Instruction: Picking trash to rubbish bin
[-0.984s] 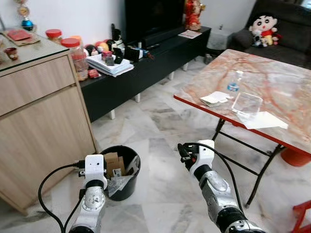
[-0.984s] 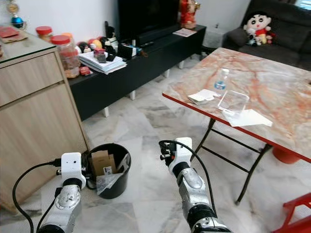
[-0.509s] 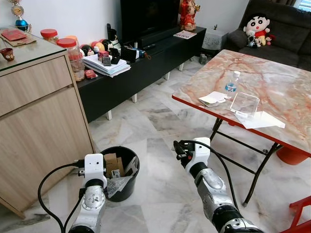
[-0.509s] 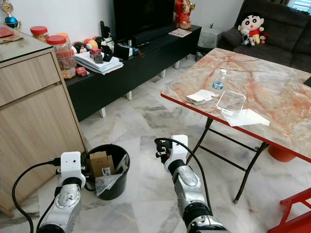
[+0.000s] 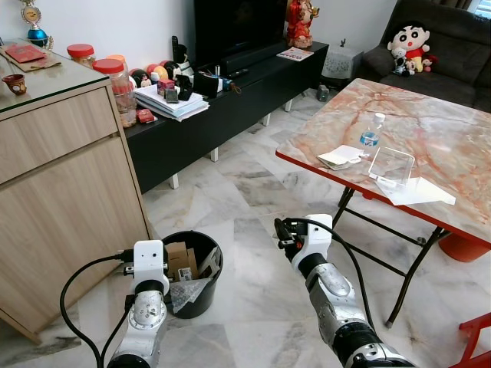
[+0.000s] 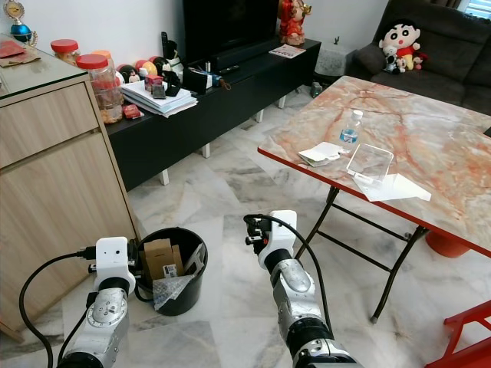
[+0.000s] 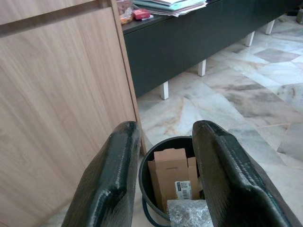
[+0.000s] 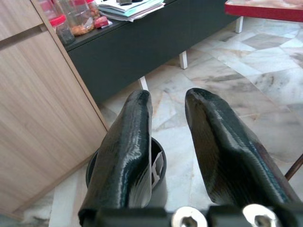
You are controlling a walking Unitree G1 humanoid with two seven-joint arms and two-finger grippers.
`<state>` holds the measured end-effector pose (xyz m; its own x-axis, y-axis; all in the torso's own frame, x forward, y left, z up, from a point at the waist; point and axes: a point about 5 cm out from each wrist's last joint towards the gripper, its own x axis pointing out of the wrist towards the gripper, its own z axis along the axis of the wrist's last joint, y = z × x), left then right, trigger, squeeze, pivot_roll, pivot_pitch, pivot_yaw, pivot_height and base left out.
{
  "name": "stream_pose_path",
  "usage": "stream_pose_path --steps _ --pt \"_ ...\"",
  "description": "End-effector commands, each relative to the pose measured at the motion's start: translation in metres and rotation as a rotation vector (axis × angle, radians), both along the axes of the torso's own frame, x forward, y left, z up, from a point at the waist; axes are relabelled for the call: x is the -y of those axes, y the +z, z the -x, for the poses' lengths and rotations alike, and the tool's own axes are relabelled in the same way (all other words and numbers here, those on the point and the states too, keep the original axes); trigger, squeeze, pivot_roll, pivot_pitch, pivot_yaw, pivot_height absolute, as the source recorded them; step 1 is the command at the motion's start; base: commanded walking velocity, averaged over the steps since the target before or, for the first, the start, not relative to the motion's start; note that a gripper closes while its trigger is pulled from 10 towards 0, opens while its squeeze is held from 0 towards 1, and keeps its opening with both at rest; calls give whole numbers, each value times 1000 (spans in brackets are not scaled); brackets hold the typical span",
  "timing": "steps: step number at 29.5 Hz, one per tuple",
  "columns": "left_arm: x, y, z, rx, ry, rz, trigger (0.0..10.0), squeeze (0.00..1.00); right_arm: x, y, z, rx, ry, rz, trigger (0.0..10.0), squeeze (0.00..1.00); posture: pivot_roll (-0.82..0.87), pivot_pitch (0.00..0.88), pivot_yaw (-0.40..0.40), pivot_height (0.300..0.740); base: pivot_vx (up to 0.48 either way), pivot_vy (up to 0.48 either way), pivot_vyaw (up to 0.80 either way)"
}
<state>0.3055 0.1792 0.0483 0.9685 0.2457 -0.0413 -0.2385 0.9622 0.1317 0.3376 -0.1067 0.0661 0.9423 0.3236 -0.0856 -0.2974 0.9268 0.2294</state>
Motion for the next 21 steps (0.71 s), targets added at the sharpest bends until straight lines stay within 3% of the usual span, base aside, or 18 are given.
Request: stream_pose_path --steps 1,4,21 --pt "2 4 -3 8 -4 0 10000 0 -1 7 -3 30 0 2 10000 0 -11 0 -58 740 345 0 -788" --pt "1 3 -3 2 -1 -1 10000 0 -1 7 -4 30 2 3 10000 0 -11 0 -58 740 320 0 -788" --pt "3 7 -4 18 -23 -1 10000 0 1 8 -4 33 -18 -11 10000 0 -9 0 -50 740 73 0 -746"
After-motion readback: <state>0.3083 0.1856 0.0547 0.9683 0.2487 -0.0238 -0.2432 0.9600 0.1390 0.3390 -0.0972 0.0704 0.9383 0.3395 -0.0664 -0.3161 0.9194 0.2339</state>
